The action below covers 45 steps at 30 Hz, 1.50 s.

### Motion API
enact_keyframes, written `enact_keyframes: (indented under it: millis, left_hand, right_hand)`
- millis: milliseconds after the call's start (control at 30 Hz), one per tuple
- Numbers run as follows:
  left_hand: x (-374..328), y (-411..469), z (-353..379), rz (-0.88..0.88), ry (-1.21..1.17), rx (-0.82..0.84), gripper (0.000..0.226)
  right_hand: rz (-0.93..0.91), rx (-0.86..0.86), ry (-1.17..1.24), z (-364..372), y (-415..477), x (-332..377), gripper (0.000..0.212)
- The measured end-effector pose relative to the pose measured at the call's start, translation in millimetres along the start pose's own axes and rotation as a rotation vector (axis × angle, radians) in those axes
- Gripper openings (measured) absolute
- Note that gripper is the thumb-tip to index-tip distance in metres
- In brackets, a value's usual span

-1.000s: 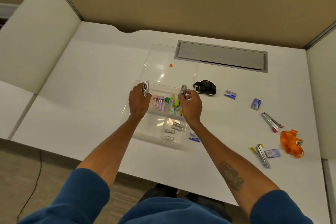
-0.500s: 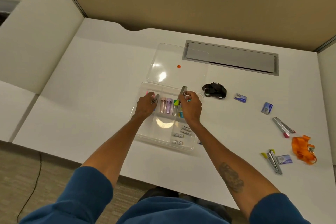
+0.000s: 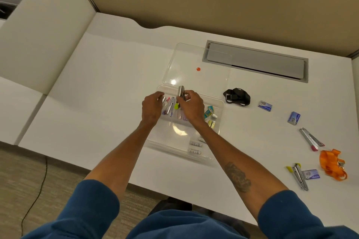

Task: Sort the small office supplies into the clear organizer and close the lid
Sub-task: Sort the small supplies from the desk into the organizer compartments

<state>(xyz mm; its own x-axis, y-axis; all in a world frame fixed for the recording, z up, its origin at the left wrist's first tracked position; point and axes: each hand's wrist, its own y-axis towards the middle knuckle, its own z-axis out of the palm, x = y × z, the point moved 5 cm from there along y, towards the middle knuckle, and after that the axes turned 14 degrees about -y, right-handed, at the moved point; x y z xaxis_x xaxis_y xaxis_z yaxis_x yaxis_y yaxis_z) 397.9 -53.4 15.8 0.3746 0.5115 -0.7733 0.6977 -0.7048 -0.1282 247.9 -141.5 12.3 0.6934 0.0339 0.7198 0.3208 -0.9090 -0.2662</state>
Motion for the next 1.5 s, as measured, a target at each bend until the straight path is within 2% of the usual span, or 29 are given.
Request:
enact_keyframes:
  millis: [267, 433, 600, 733, 867, 967, 1233, 1500]
  left_hand:
    - [13.9, 6.0, -19.6, 0.063, 0.078, -0.048, 0.026]
    - [23.5, 4.5, -13.9, 0.082, 0.075, 0.093, 0.03]
    - [23.4, 1.1, -6.5, 0.103, 0.143, 0.194, 0.032]
    - [22.8, 0.8, -3.6, 0.096, 0.198, 0.239, 0.033]
    - [14.2, -1.6, -3.9, 0.134, 0.219, 0.174, 0.024]
    - [5.1, -5.2, 0.0, 0.146, 0.221, 0.115, 0.023]
    - [-53.7, -27.1, 54.0, 0.299, 0.185, 0.153, 0.032]
    - [-118.0, -77.5, 149.8, 0.424, 0.128, 0.336, 0.032]
  right_hand:
    - [0.082, 0.121, -0.236, 41.6, 4.2, 22.7, 0.045]
    - [0.021, 0.136, -0.413, 59.1, 8.0, 37.1, 0.048]
    - [-0.111, 0.073, -0.723, 68.4, 9.4, 50.8, 0.033]
    - [-0.167, 0.071, -0.838, 67.2, 4.4, 45.9, 0.04]
    - [-0.289, 0.034, -0.805, 54.8, -1.8, 40.7, 0.033]
    - [-0.3, -0.05, -0.695, 29.9, -2.9, 33.4, 0.024]
    - [-0.129, -0.233, -0.546, -71.2, -7.9, -47.5, 0.021]
    - [0.081, -0.328, -0.518, -170.9, -42.4, -160.3, 0.027]
